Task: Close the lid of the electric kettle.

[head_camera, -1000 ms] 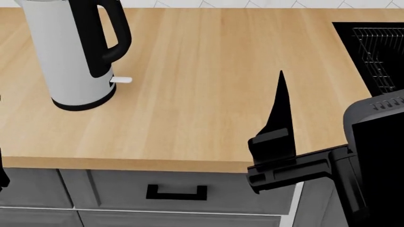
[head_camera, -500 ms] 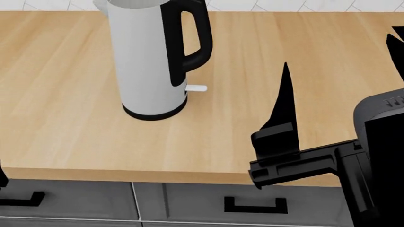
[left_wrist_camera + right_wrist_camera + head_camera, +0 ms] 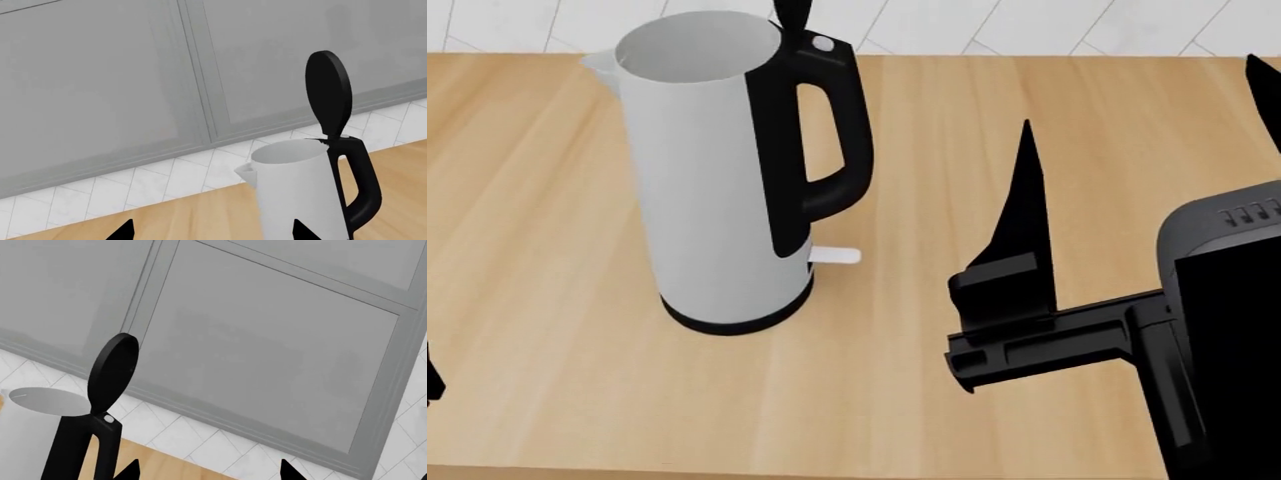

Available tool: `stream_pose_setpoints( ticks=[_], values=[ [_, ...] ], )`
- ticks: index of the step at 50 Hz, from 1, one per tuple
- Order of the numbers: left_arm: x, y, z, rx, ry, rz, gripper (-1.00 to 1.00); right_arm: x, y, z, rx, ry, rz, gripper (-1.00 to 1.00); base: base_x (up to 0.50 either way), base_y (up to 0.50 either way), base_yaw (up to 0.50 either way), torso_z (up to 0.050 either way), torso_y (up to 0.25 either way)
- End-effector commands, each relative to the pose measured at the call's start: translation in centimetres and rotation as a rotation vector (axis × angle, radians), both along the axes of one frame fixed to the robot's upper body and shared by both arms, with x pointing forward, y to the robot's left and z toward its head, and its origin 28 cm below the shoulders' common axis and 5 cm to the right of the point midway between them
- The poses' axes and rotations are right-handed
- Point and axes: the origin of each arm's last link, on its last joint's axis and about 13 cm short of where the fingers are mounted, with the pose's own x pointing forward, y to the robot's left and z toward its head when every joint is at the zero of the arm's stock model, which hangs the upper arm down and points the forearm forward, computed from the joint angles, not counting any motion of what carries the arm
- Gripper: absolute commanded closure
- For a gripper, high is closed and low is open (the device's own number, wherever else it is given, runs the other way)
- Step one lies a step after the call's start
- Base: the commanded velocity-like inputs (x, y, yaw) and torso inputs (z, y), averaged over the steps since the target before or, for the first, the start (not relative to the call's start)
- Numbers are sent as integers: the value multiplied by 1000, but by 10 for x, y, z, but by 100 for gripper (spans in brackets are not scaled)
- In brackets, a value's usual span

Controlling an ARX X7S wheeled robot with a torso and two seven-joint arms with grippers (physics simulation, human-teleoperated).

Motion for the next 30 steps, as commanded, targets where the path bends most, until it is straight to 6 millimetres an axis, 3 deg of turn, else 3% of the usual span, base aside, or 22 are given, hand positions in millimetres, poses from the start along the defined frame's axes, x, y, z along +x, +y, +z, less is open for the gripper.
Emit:
stream_pose_setpoints(
  ticks=[1, 18, 24, 30],
  values=[
    [-1, 0, 0, -2, 1, -4, -100, -2, 5, 0, -34, -9, 4, -100, 500, 0, 0, 0, 0],
    [-1, 1, 2, -2, -1, 0, -100, 0, 6, -2, -26, 2, 7, -100, 496, 0, 0, 0, 1],
    [-2, 1, 3, -1, -2, 2, -100, 0, 5, 0, -11, 4, 25, -100, 0, 0, 0, 0, 2],
    [-4, 1, 2, -4, -1, 0, -100, 19, 2, 5, 26, 21, 29, -100, 0, 0, 0, 0, 0]
  ],
)
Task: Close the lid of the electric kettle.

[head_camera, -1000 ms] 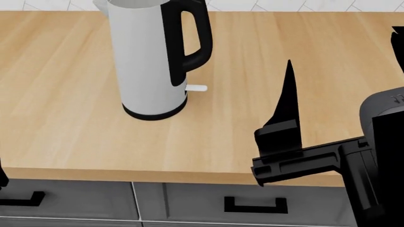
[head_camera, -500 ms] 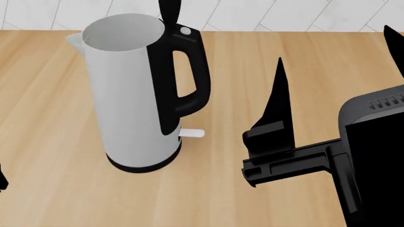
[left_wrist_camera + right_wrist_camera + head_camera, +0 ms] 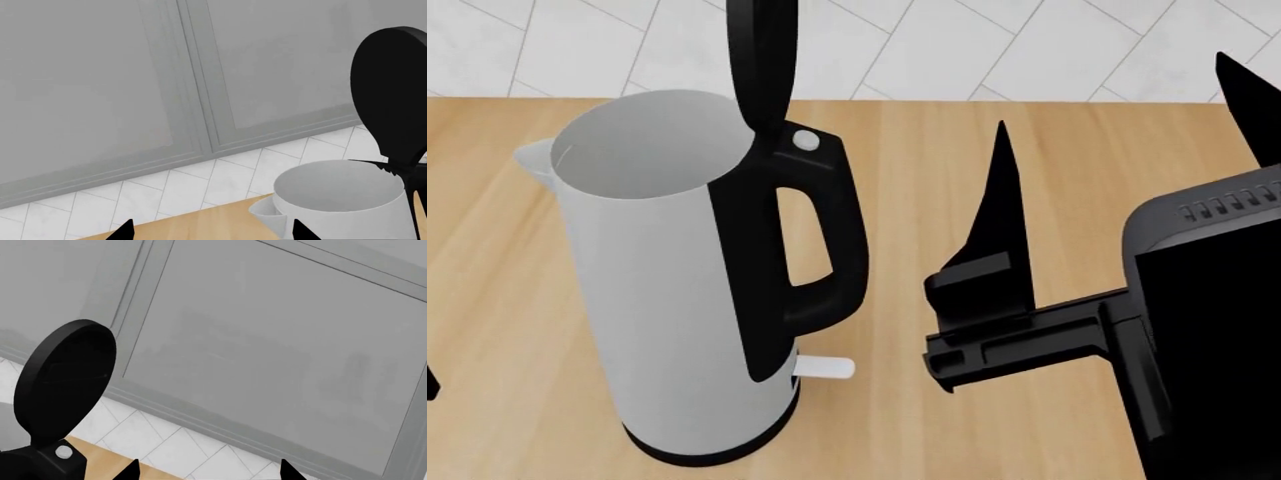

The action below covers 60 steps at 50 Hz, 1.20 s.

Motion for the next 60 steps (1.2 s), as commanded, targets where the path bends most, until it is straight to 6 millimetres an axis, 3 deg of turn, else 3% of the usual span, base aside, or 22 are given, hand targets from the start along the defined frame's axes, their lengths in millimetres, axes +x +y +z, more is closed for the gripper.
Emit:
stream_pose_setpoints(
  ticks=[1, 8, 23, 41, 60],
  values=[
    [-3, 0, 0, -1, -1, 1, -100, 18, -4, 6, 38, 16, 9, -100, 0, 0, 0, 0, 0],
    [-1, 1, -2, -3, 4, 5, -100, 50, -9, 18, 50, 46, -5, -100, 0, 0, 0, 0, 0],
    [1, 2, -7, -16, 16, 10, -100, 82, 5, 40, 30, 81, 75, -100, 0, 0, 0, 0, 0],
    [-2, 5, -5, -6, 14, 24, -100, 140, 14, 28, -7, 188, 83, -100, 0, 0, 0, 0, 0],
    [-2, 8, -8, -13, 21, 38, -100, 139, 35, 51, -64, 177, 145, -100, 0, 0, 0, 0, 0]
  ],
)
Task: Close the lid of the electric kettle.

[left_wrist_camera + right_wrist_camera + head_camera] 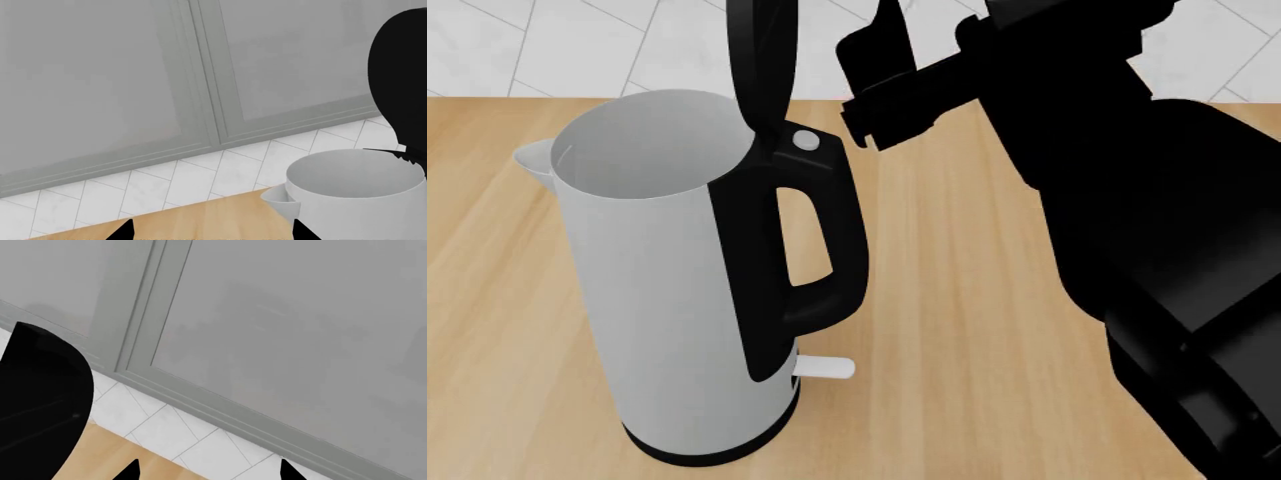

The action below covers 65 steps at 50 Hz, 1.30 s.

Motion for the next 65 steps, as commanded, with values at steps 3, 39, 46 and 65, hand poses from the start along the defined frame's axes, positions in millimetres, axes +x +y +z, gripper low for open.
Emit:
stream_pose_setpoints(
  ticks=[3, 39, 46, 65],
  values=[
    [-1, 2, -2, -8, 2, 6, -100, 2, 13, 20, -55, -18, 37, -100, 0, 0, 0, 0, 0],
    [-8, 8, -5, -18, -14, 44, -100, 28, 27, 3, -62, 77, 66, -100, 0, 0, 0, 0, 0],
    [-9, 9, -6, -22, -13, 45, -100, 22, 34, 11, -79, 55, 90, -100, 0, 0, 0, 0, 0],
    [-11, 12, -8, -28, -14, 58, -100, 31, 45, -4, -85, 97, 120, -100, 0, 0, 0, 0, 0]
  ],
)
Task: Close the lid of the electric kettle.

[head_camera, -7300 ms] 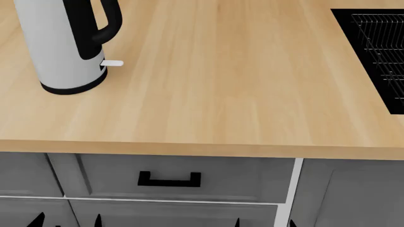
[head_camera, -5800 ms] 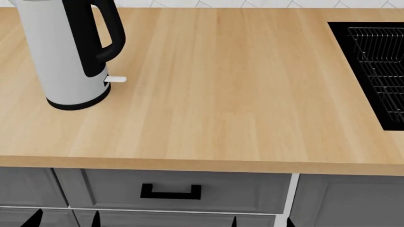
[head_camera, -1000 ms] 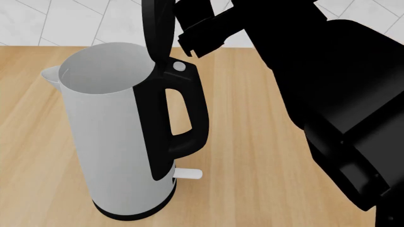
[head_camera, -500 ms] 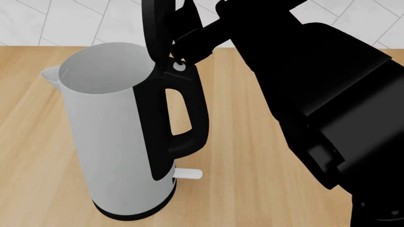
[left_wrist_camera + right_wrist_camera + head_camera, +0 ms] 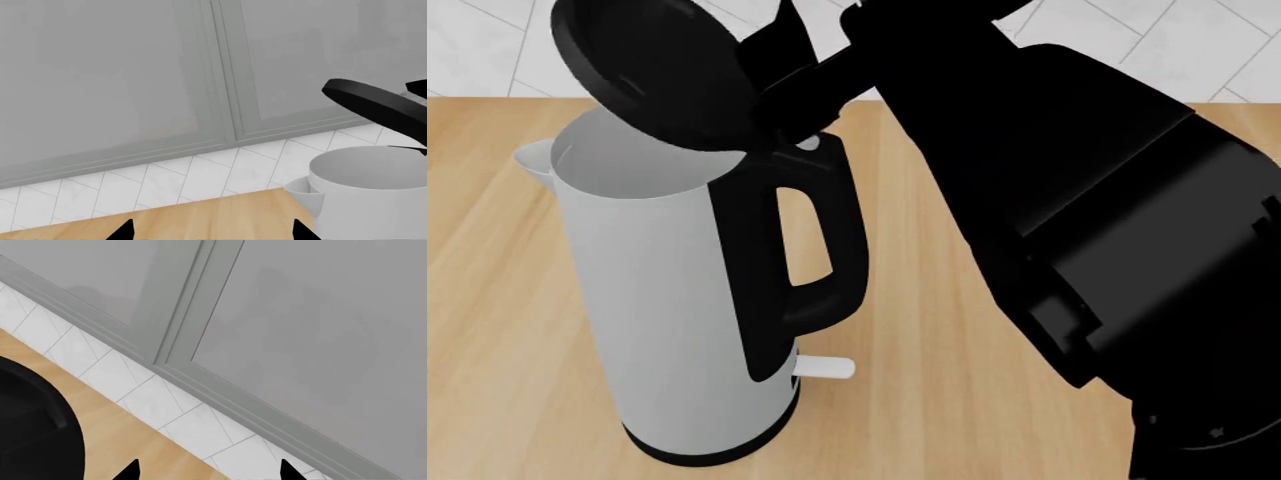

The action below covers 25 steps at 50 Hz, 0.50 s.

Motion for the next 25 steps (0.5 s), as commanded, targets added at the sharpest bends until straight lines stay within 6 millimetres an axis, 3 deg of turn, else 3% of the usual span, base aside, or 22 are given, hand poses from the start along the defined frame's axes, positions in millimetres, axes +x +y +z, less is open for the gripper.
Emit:
stream_pose_setpoints(
  ticks=[1, 15, 21, 25],
  values=[
    [-2, 2, -1, -3, -1, 7, -100, 5, 7, -11, -5, 30, 21, -100, 0, 0, 0, 0, 0],
    [-3, 3, -2, -7, 3, 10, -100, 4, 8, -13, 4, 35, 26, -100, 0, 0, 0, 0, 0],
    [-2, 3, -3, -8, 6, 8, -100, -14, -2, 24, 82, -65, 28, -100, 0, 0, 0, 0, 0],
    [-1, 2, -5, -11, 9, 3, -100, -30, -9, 30, 96, -99, 25, -100, 0, 0, 0, 0, 0]
  ],
)
